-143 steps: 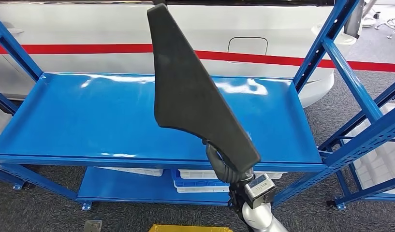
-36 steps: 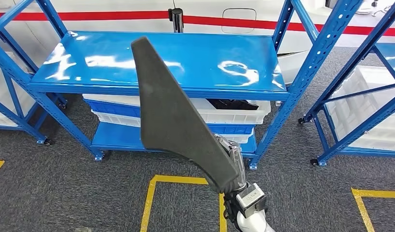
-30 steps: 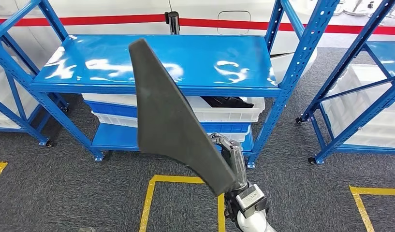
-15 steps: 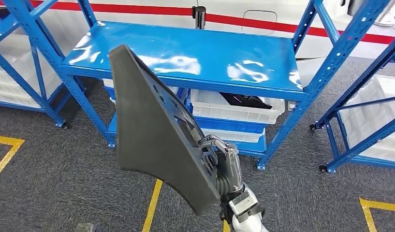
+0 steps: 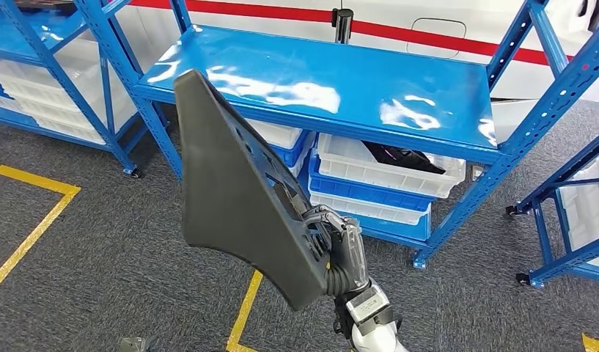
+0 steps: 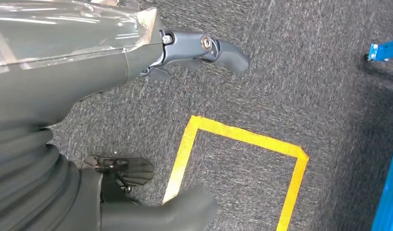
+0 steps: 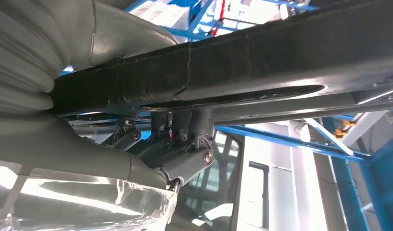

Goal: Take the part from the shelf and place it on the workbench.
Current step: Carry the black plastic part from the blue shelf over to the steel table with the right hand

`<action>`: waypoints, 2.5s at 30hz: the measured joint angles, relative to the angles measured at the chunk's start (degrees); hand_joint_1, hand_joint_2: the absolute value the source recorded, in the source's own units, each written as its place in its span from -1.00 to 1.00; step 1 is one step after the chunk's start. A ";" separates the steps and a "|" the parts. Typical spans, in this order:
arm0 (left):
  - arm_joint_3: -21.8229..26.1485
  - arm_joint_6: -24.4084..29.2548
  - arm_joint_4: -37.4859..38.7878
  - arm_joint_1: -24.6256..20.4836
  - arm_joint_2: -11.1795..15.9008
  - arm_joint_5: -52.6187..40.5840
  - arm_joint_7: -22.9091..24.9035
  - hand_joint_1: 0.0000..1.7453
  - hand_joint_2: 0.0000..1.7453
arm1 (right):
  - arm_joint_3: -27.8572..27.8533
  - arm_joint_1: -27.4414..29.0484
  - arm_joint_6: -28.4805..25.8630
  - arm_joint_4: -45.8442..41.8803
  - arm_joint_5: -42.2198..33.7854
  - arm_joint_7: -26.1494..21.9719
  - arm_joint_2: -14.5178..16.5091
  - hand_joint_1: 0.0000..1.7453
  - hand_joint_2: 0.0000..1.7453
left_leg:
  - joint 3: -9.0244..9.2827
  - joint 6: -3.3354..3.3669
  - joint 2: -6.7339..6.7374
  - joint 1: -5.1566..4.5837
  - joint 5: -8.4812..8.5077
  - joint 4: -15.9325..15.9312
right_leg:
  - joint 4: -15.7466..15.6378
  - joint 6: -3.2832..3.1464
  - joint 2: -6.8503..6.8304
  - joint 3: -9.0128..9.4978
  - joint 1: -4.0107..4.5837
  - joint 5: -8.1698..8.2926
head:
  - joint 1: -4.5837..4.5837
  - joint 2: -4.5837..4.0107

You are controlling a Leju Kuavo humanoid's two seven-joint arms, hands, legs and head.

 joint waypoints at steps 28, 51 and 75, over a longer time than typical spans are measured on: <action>4.58 1.88 -2.16 2.36 0.01 2.49 -0.04 -1.00 1.00 | 1.65 -1.67 2.86 5.44 -3.24 -3.14 1.11 1.00 1.00 | 0.88 0.57 -3.73 -0.09 2.88 -3.61 | 1.28 0.73 1.77 -1.72 0.65 0.00 | 0.23 0.00; 7.25 4.02 -7.21 6.34 -0.79 1.70 -0.06 -1.00 1.00 | 3.55 2.06 1.02 5.25 -7.10 -3.22 -1.88 1.00 1.00 | 2.35 1.81 -0.49 0.45 2.30 -4.23 | 16.16 1.64 -0.84 -8.46 0.70 -6.52 | 0.46 0.00; 10.95 2.84 -8.43 7.38 -1.28 2.27 -0.06 -1.00 1.00 | 2.69 4.54 5.11 1.97 -3.75 -3.22 -1.16 1.00 1.00 | 2.42 0.80 4.27 0.35 1.29 -3.65 | 2.04 1.21 -5.33 -0.89 1.20 -1.76 | 0.32 0.00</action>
